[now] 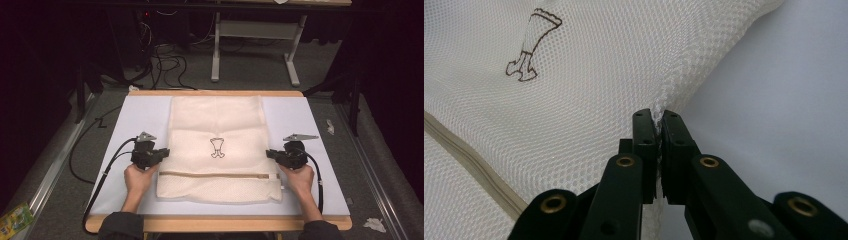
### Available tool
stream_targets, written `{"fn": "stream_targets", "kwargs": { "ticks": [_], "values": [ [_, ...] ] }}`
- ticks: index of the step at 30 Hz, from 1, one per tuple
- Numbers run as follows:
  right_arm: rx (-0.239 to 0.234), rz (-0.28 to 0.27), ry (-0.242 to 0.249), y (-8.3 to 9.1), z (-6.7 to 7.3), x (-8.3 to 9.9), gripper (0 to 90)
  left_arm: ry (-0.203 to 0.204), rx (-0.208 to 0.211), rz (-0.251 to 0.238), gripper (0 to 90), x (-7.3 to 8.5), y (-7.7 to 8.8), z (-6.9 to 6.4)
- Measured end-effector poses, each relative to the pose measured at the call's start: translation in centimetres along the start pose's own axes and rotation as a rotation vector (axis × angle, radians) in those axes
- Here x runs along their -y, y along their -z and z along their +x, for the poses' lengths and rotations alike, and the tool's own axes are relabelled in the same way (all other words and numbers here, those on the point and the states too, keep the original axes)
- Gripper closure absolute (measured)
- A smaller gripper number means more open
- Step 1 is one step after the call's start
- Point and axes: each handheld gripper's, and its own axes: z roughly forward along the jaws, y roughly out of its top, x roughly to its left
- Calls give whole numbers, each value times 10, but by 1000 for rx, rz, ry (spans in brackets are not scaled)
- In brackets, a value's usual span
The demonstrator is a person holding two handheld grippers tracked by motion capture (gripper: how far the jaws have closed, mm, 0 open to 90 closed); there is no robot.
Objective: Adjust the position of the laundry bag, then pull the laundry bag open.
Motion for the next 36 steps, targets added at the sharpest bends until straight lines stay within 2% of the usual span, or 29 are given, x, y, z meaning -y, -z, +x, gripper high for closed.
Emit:
{"fn": "stream_targets", "kwargs": {
  "ticks": [4, 8, 11, 15, 18, 20, 23, 26, 30, 33, 36],
  "values": [
    [7, 4, -6, -3, 0, 5, 874, 4, -5, -4, 842, 0, -2, 0],
    [11, 1, -5, -3, 1, 7, 866, -16, -34, 3, 812, 3, -4, -3],
    [27, -7, 7, -3, 4, 8, 862, -46, -74, 10, 700, 5, -4, -5],
    [44, -16, 16, -5, 8, 7, 824, -64, -89, -4, 581, 6, -2, -8],
    [61, -16, 12, -7, 7, 8, 718, -72, -99, -23, 537, 8, -1, -11],
    [73, -39, 2, -6, 8, 9, 641, -68, -103, -38, 505, 9, -1, -13],
    [81, -60, 2, -4, 11, 12, 556, -53, -65, -52, 480, 10, 1, -16],
    [88, -62, 6, -2, 12, 14, 505, -62, -52, -77, 470, 11, 7, -19],
    [96, -72, 15, 7, 13, 19, 475, -70, -43, -113, 464, 14, 14, -27],
    [120, -73, 33, 14, 15, 23, 470, -86, -27, -122, 462, 18, 16, -35],
    [114, -83, 21, 20, 16, 29, 467, -103, -13, -122, 463, 21, 13, -42]
  ]
}}
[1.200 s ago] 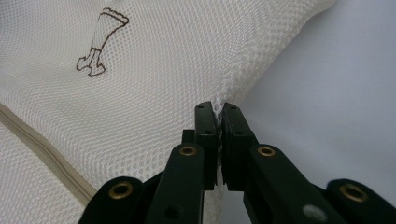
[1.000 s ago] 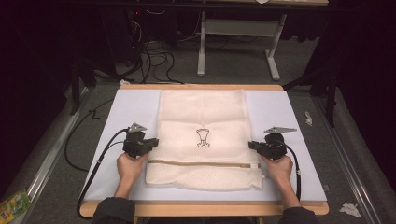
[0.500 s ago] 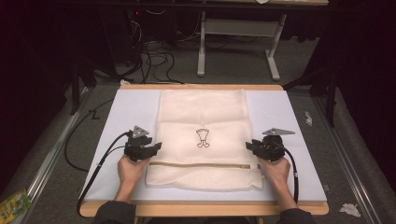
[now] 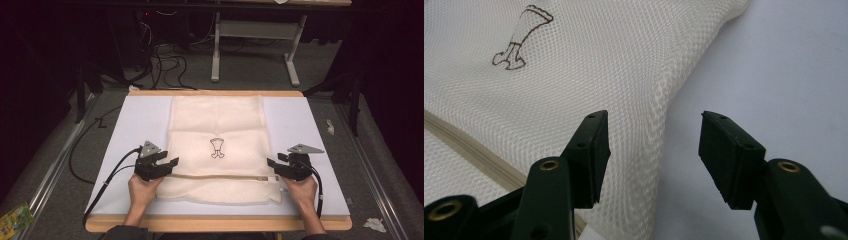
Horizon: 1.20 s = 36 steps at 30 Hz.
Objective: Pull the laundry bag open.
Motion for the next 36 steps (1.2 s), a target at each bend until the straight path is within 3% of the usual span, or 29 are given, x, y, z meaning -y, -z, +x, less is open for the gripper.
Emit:
{"fn": "stream_targets", "kwargs": {
  "ticks": [7, 10, 20, 23, 25, 32, 36],
  "values": [
    [-10, 5, -17, 8, 2, 8, 427, -25, 21, 4, 461, 7, -4, -18],
    [-9, 19, -7, 8, 4, 11, 403, -68, -1, 12, 454, 8, -5, -28],
    [-39, 39, -33, -2, 8, 20, 384, -57, 48, 8, 446, 15, -11, -44],
    [-48, 51, -44, -6, 9, 21, 387, -78, 49, 25, 440, 15, -15, -51],
    [-58, 57, -41, -9, 11, 21, 398, -97, 57, 33, 438, 15, -20, -58],
    [-63, 87, -15, -15, 20, 20, 467, -100, 95, 59, 437, 17, -37, -70],
    [-14, 105, 37, -15, 23, 20, 589, -89, 102, 66, 437, 18, -42, -71]
  ]
}}
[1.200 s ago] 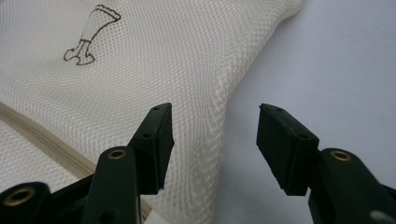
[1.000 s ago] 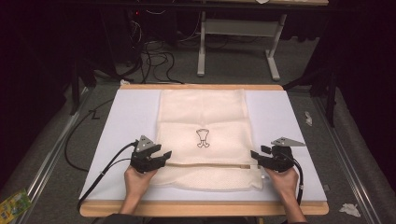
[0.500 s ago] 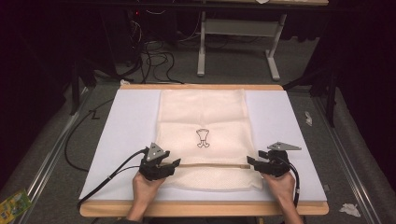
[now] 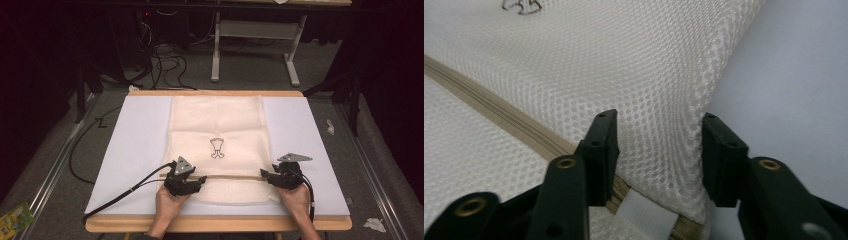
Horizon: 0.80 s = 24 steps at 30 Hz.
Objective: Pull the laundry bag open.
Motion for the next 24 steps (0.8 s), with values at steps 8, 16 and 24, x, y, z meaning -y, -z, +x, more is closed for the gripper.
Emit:
{"fn": "stream_targets", "kwargs": {
  "ticks": [8, 16, 24],
  "values": [
    [48, 9, 70, 0, 6, 0, 754, 1, 9, 15, 437, -3, -7, -2],
    [6, -3, 73, 2, 0, 0, 872, -10, 39, 16, 448, -15, -12, -9],
    [-45, -54, 55, 10, -7, -3, 877, -29, 100, 24, 496, -28, -17, -21]
  ]
}}
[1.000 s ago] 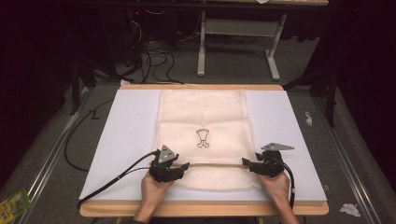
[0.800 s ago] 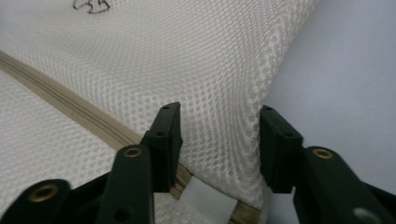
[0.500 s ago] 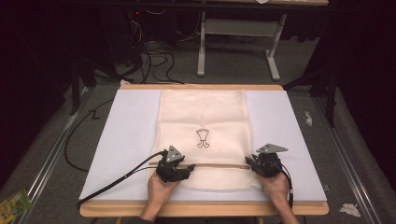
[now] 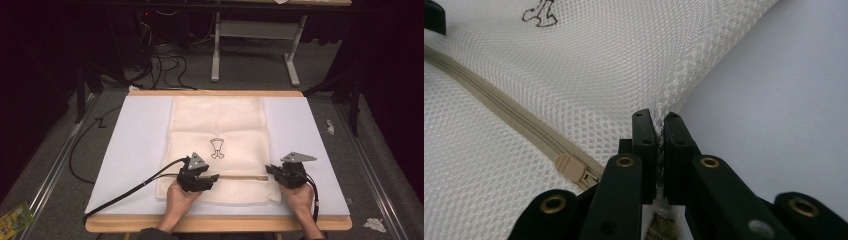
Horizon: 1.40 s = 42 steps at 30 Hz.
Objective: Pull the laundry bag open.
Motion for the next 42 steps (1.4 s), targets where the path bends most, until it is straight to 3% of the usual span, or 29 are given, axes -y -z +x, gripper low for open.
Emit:
{"fn": "stream_targets", "kwargs": {
  "ticks": [3, 5, 11, 14, 16, 23, 25, 28, 32, 36, 42],
  "values": [
    [-10, -16, -5, 3, -1, -2, 877, -10, 11, 1, 506, -4, -1, -2],
    [-23, -21, -14, 4, -2, -2, 878, 8, 31, -4, 509, -6, -2, -3],
    [-40, -34, -23, 6, -4, -5, 878, -26, 86, -2, 515, -18, -7, -16],
    [-44, -43, -22, 8, -4, -6, 879, -42, 85, -10, 523, -25, -11, -21],
    [-50, -51, -28, 10, -4, -8, 881, -31, 104, -10, 524, -28, -14, -23],
    [-59, -74, -10, 16, -4, -13, 882, -52, 134, -17, 556, -38, -21, -34],
    [-62, -77, -13, 15, -5, -13, 882, -62, 134, -51, 582, -41, -22, -37],
    [-66, -80, -16, 16, -5, -13, 882, -67, 145, -60, 590, -48, -24, -40],
    [-65, -95, -22, 16, -6, -13, 882, -41, 172, -81, 605, -51, -28, -39],
    [-60, -95, -24, 17, -6, -14, 882, -17, 186, -60, 612, -50, -34, -38],
    [-59, -101, -18, 18, -4, -17, 883, -32, 195, -48, 614, -52, -38, -44]
  ]
}}
